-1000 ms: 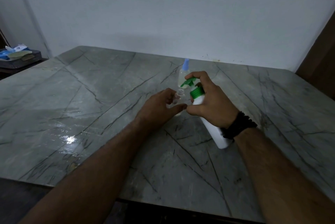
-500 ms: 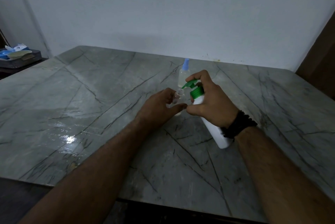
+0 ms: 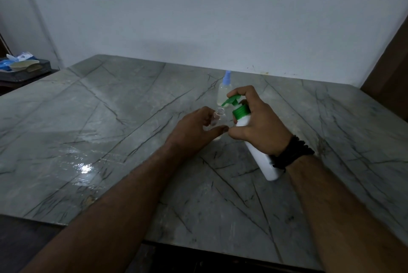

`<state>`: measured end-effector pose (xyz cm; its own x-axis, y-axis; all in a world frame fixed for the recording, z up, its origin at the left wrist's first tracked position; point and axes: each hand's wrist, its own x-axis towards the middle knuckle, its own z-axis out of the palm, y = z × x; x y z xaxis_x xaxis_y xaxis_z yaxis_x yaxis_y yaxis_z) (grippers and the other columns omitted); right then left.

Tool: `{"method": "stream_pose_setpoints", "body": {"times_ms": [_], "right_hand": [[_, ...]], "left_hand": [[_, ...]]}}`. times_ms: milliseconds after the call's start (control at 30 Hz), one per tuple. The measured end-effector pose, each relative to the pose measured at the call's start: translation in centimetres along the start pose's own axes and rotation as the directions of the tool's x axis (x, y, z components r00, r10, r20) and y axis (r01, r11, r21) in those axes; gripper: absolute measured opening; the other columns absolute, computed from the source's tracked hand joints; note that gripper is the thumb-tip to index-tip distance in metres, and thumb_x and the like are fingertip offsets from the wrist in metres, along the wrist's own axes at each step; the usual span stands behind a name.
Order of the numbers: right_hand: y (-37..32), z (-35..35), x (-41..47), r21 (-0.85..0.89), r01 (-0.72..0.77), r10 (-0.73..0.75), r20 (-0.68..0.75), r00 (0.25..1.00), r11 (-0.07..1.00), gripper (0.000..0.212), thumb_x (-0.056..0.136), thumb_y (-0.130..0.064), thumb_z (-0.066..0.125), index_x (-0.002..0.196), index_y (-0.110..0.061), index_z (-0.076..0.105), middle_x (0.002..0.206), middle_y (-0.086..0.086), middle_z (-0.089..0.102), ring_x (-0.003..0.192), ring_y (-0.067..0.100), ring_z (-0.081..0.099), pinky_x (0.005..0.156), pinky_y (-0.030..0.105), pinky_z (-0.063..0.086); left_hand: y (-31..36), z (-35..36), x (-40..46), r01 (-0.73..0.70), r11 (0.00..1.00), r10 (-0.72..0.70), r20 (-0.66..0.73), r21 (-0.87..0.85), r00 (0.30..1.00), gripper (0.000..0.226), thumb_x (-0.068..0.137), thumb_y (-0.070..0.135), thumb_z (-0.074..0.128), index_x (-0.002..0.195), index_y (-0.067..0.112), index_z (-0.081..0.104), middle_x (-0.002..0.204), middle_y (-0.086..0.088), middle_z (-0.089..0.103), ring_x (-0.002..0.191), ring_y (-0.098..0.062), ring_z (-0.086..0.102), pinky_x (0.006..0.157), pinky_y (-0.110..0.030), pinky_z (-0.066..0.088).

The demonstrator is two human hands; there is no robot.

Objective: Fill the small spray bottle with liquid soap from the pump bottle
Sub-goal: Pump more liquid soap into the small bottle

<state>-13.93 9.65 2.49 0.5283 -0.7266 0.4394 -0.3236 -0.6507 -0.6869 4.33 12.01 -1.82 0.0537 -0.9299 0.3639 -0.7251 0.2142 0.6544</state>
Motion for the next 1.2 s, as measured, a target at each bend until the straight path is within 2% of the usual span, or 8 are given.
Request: {"method": "stream_pose_setpoints", "body": {"times_ms": [100,300,433,533,633,800,1000,1200], "right_hand": [[-0.07,0.07,0.03,-0.005,0.008,-0.008,0.006,1.000,1.000,0.073,0.067,-0.003,0.080,0.128,-0.024,0.046,0.084,-0.012,0.059,0.066,-0.002,0.059,0.061,0.011,0.045],[0.07,-0.05,0.06,0.002,-0.007,0.007,0.006,1.000,1.000,0.069,0.068,-0.005,0.080,0.124,-0.022,0.045,0.087,-0.007,0.060,0.069,0.006,0.060,0.063,0.015,0.046],[-0.01,0.06,0.04,-0.016,0.005,-0.005,-0.002,1.000,1.000,0.075,0.067,-0.004,0.081,0.130,-0.024,0.045,0.088,-0.013,0.058,0.069,-0.001,0.059,0.063,0.011,0.044],[0.01,0.02,0.07,-0.001,0.007,-0.007,0.001,1.000,1.000,0.071,0.067,-0.004,0.080,0.126,-0.023,0.046,0.086,-0.010,0.059,0.067,-0.001,0.059,0.061,0.011,0.045],[0.04,-0.02,0.05,0.011,0.009,-0.009,0.001,1.000,1.000,0.067,0.067,-0.003,0.079,0.123,-0.020,0.046,0.085,-0.009,0.060,0.066,0.001,0.060,0.061,0.012,0.045],[-0.08,0.03,-0.09,-0.004,0.021,-0.021,-0.003,1.000,1.000,0.074,0.066,-0.004,0.080,0.128,-0.025,0.046,0.085,-0.011,0.060,0.067,0.001,0.060,0.062,0.012,0.046],[0.03,0.00,0.01,0.015,0.009,-0.009,0.006,1.000,1.000,0.067,0.066,-0.003,0.080,0.122,-0.020,0.046,0.085,-0.008,0.060,0.066,0.000,0.059,0.060,0.011,0.045],[0.07,0.00,0.02,0.007,0.020,-0.020,0.000,1.000,1.000,0.072,0.066,-0.002,0.080,0.127,-0.022,0.046,0.085,-0.012,0.060,0.067,0.000,0.060,0.061,0.010,0.044]], "left_hand": [[-0.02,0.00,-0.01,0.008,1.000,-0.008,0.007,0.008,1.000,0.041,0.081,0.052,0.066,0.109,0.024,0.058,0.105,0.005,0.063,0.094,-0.010,0.058,0.080,-0.031,0.050],[-0.13,0.09,0.09,0.012,1.000,-0.012,0.005,0.008,1.000,0.038,0.081,0.053,0.066,0.106,0.027,0.057,0.104,0.007,0.062,0.093,-0.009,0.057,0.076,-0.026,0.046],[-0.16,0.11,0.19,0.016,1.000,-0.016,0.016,0.018,1.000,0.036,0.081,0.053,0.066,0.105,0.029,0.055,0.103,0.009,0.060,0.093,-0.009,0.056,0.074,-0.023,0.045],[-0.16,0.18,0.20,0.015,1.000,-0.015,0.009,0.020,1.000,0.036,0.081,0.052,0.066,0.105,0.028,0.055,0.102,0.010,0.059,0.092,-0.008,0.056,0.071,-0.020,0.043],[-0.16,0.20,0.15,0.007,1.000,-0.007,-0.008,0.009,1.000,0.036,0.081,0.051,0.068,0.106,0.026,0.058,0.102,0.008,0.062,0.091,-0.008,0.057,0.074,-0.024,0.045],[-0.21,0.20,0.10,0.008,1.000,-0.008,-0.007,0.006,1.000,0.037,0.081,0.051,0.068,0.106,0.026,0.058,0.102,0.007,0.063,0.091,-0.008,0.058,0.076,-0.027,0.048],[-0.12,0.11,0.07,-0.006,1.000,0.006,-0.014,0.001,1.000,0.042,0.080,0.053,0.068,0.109,0.024,0.059,0.102,0.007,0.064,0.091,-0.009,0.059,0.080,-0.032,0.051],[-0.15,0.13,0.09,-0.002,1.000,0.002,0.002,0.009,1.000,0.040,0.081,0.052,0.067,0.108,0.024,0.058,0.105,0.005,0.063,0.093,-0.010,0.058,0.080,-0.030,0.050]]}}
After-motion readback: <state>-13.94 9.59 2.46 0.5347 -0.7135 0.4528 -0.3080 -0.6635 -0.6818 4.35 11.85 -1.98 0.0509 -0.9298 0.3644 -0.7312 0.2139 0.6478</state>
